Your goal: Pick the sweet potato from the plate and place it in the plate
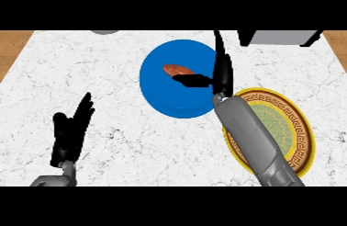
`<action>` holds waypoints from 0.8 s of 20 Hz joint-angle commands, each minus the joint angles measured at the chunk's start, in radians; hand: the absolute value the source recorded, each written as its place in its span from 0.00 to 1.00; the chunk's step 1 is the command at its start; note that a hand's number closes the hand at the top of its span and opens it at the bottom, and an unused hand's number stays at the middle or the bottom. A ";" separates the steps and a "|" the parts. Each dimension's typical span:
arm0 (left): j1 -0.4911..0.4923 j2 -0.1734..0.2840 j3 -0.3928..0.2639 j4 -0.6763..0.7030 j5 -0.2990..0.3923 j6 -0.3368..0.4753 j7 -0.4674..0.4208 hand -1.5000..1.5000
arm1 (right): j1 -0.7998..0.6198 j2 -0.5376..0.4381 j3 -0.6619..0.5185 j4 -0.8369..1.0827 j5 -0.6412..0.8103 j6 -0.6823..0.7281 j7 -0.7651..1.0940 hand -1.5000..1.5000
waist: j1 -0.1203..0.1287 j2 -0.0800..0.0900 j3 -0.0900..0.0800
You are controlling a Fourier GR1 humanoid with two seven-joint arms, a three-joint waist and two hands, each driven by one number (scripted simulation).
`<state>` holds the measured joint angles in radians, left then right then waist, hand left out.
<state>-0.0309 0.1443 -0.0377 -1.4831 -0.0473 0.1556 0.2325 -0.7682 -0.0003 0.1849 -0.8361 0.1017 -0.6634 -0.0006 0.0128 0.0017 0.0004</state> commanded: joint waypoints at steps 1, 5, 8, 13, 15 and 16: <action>-0.054 -0.028 -0.011 0.040 -0.016 0.002 0.018 0.50 | 0.008 0.000 0.039 0.092 -0.083 -0.035 -0.129 0.00 | 0.003 0.002 0.000; -0.035 -0.001 0.009 -0.018 -0.015 -0.018 0.036 0.50 | -0.073 0.000 0.042 0.183 -0.106 -0.079 -0.117 0.00 | 0.004 0.001 0.000; -0.016 -0.045 -0.007 -0.007 -0.023 0.007 0.023 0.50 | -0.049 0.000 0.157 0.117 -0.113 -0.152 0.012 0.00 | 0.001 -0.001 0.000; -0.053 -0.047 0.005 0.013 -0.038 0.015 0.033 0.50 | -0.112 0.000 0.034 0.266 -0.084 -0.125 -0.071 0.00 | 0.001 0.002 0.000; 0.040 -0.025 0.007 -0.056 -0.028 -0.019 0.024 0.50 | -0.008 0.000 0.086 0.166 -0.062 -0.142 -0.046 0.00 | -0.005 -0.002 0.000; -0.068 -0.066 0.008 0.064 -0.062 0.035 0.000 0.50 | 0.004 0.000 0.095 0.151 -0.051 -0.145 -0.036 0.00 | -0.011 -0.001 0.000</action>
<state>-0.0426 0.1113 -0.0256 -1.4726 -0.0769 0.1522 0.2330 -0.8008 0.0000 0.2738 -0.6553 0.0235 -0.7994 -0.0556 0.0106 0.0013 0.0001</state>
